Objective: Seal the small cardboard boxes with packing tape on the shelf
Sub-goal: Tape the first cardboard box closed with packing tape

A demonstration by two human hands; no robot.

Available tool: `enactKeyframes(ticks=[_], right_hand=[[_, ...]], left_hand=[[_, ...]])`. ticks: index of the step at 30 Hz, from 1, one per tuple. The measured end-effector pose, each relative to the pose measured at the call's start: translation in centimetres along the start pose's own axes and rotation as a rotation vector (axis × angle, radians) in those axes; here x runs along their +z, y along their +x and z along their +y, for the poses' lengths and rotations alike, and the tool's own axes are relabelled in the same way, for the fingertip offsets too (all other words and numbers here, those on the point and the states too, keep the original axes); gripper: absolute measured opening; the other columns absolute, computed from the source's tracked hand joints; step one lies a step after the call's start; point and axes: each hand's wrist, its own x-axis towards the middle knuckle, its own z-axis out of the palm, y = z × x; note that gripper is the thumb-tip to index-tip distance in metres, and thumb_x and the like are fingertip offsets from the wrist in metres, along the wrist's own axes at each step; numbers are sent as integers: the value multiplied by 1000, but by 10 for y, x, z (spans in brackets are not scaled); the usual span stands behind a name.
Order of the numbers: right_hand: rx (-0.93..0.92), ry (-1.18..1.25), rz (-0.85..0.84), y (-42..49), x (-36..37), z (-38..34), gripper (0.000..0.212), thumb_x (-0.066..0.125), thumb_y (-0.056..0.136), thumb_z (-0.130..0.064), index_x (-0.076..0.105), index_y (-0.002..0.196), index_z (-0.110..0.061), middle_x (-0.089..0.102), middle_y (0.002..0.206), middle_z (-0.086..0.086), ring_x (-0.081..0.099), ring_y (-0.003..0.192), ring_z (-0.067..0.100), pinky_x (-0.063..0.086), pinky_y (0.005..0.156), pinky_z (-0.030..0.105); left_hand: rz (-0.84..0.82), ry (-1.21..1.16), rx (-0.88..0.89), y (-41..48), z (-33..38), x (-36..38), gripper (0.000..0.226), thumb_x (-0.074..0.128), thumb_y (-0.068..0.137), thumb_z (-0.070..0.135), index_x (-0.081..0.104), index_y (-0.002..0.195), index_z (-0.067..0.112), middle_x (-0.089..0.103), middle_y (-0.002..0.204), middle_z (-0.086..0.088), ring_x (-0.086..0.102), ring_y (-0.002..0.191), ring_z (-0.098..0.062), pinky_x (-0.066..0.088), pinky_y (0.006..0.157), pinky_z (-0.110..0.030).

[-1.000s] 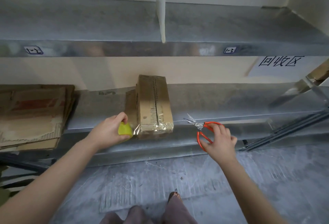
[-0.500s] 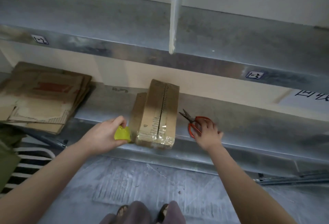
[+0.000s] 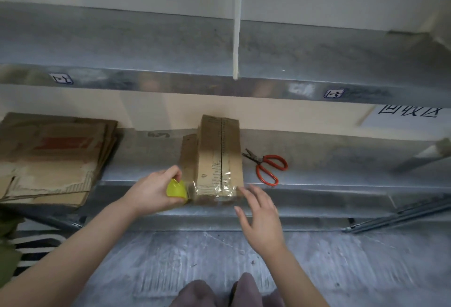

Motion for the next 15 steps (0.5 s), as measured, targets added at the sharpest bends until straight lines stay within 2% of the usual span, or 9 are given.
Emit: enactKeyframes(ticks=[2, 4, 7, 10, 13, 15], right_hand=[[79, 125, 32, 1, 10, -15, 47, 46, 97, -50, 43, 142, -38, 50, 142, -12, 44, 132, 8, 41, 106, 27], [163, 221, 141, 6, 16, -25, 42, 57, 94, -45, 51, 135, -38, 60, 130, -16, 55, 119, 4, 47, 95, 21], [232, 321, 220, 15, 23, -35, 46, 65, 90, -44, 57, 134, -34, 62, 129, -18, 55, 119, -2, 44, 98, 15], [287, 387, 194, 21, 29, -41, 49, 70, 86, -44, 57, 133, -39, 64, 124, -20, 58, 109, -5, 41, 92, 6], [377, 459, 159, 26, 33, -42, 50, 72, 83, -45, 55, 130, -50, 66, 95, -17, 58, 80, -3, 39, 74, -1], [407, 506, 153, 31, 36, -45, 50, 74, 81, -47, 56, 127, -52, 68, 89, -18, 60, 82, -6, 39, 71, -2]], left_hand=[[-24, 7, 32, 2, 0, -1, 49, 74, 71, 54, 35, 94, 36, 53, 90, 13, 48, 83, -15, 34, 65, -31], [-48, 7, 56, 3, -2, -2, 49, 74, 71, 53, 36, 94, 36, 54, 91, 12, 48, 84, -17, 35, 66, -31], [-68, 2, 88, 5, -7, -1, 49, 75, 71, 51, 37, 95, 34, 55, 92, 12, 48, 85, -16, 33, 65, -32], [-88, -18, 108, 8, -15, -2, 49, 76, 70, 50, 37, 95, 34, 57, 92, 9, 50, 86, -18, 42, 71, -34], [-104, -37, 107, 10, -29, -5, 48, 76, 69, 48, 37, 94, 35, 57, 90, 7, 51, 85, -19, 46, 74, -36], [-122, -29, 112, 10, -41, -7, 47, 75, 69, 49, 37, 94, 37, 56, 90, 8, 51, 84, -18, 45, 73, -35]])
